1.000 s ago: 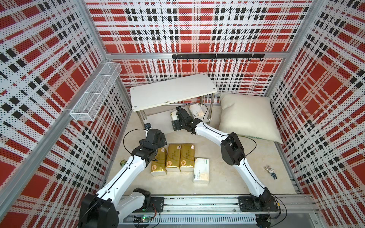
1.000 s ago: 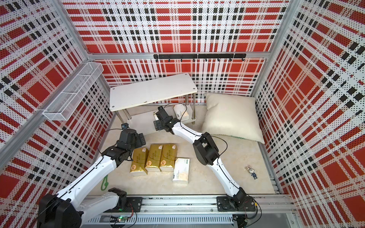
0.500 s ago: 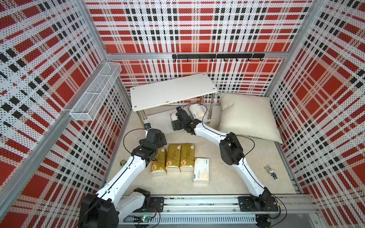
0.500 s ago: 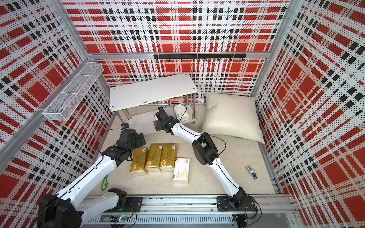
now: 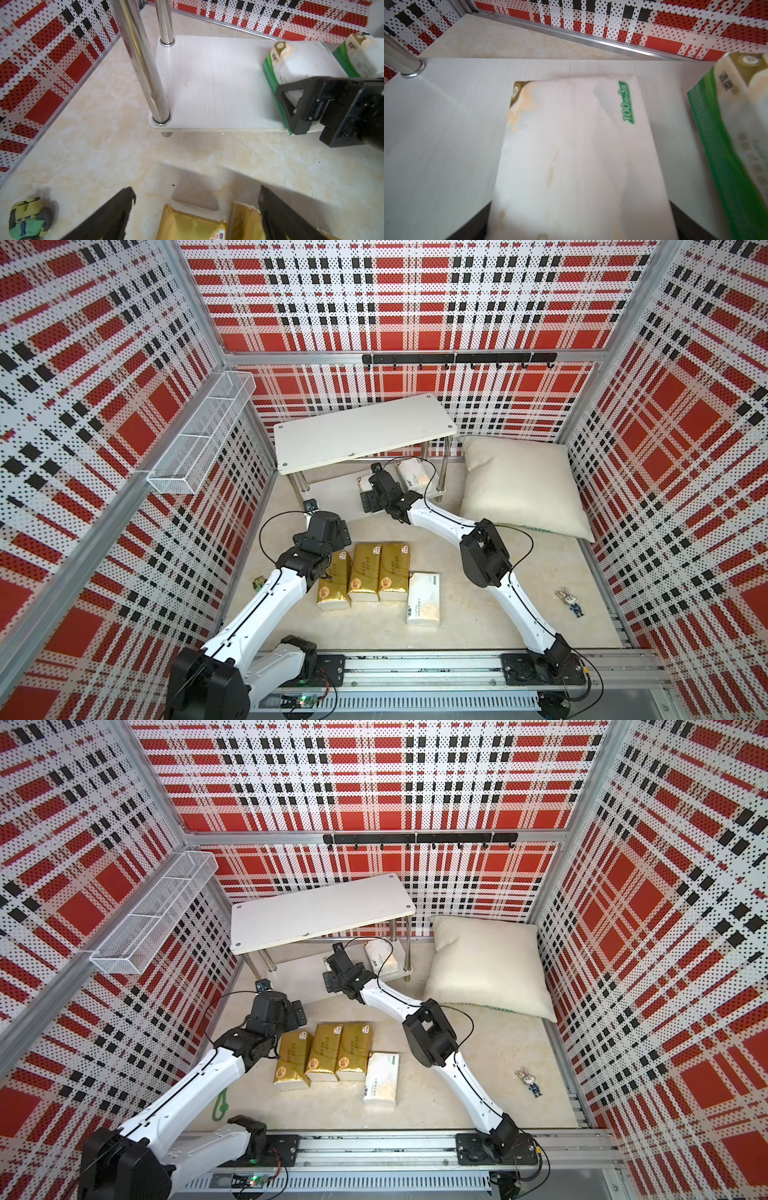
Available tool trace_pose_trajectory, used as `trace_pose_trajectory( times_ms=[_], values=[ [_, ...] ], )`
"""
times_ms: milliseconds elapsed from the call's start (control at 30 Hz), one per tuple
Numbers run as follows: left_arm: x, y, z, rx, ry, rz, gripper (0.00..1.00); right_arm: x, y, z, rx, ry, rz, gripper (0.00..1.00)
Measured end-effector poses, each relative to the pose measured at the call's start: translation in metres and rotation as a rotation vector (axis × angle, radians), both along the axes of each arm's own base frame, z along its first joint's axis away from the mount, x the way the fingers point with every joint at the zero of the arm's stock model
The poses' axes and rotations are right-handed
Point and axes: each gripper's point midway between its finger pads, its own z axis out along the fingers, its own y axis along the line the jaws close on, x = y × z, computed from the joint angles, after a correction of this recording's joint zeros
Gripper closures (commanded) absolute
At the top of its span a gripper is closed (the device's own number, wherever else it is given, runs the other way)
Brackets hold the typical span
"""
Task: Place the tissue boxes on the shelf by color
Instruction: Place a box of tissues on the shelf.
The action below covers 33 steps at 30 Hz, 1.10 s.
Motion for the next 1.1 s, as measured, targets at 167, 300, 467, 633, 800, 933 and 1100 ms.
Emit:
trace_pose_trajectory(
  times_ms=[167, 300, 467, 633, 800, 933, 1100],
  values=[
    [0.0, 0.0, 0.0, 0.0, -0.001, 0.0, 0.02, 0.004, 0.0, 0.0, 0.0, -0.013, -0.014, 0.04],
    [-0.001, 0.001, 0.001, -0.001, -0.004, 0.003, 0.02, 0.006, 0.001, -0.001, 0.005, -0.018, -0.02, 0.04],
    [-0.001, 0.002, 0.001, -0.001, -0.003, 0.004, 0.02, 0.008, 0.001, -0.001, 0.021, -0.02, -0.037, 0.03],
    [-0.001, 0.002, 0.001, 0.0, -0.003, 0.004, 0.02, 0.009, 0.0, 0.0, 0.027, -0.023, -0.053, 0.02],
    [-0.001, 0.002, 0.001, 0.001, -0.003, 0.003, 0.02, 0.01, -0.001, 0.001, 0.035, -0.027, -0.061, 0.0],
    [-0.001, 0.002, 0.001, 0.001, -0.003, 0.003, 0.02, 0.011, -0.001, 0.002, 0.039, -0.032, -0.068, 0.0],
    [-0.001, 0.003, 0.002, 0.001, -0.007, 0.005, 0.02, 0.013, -0.003, 0.003, 0.039, -0.036, -0.076, 0.0]
  ],
)
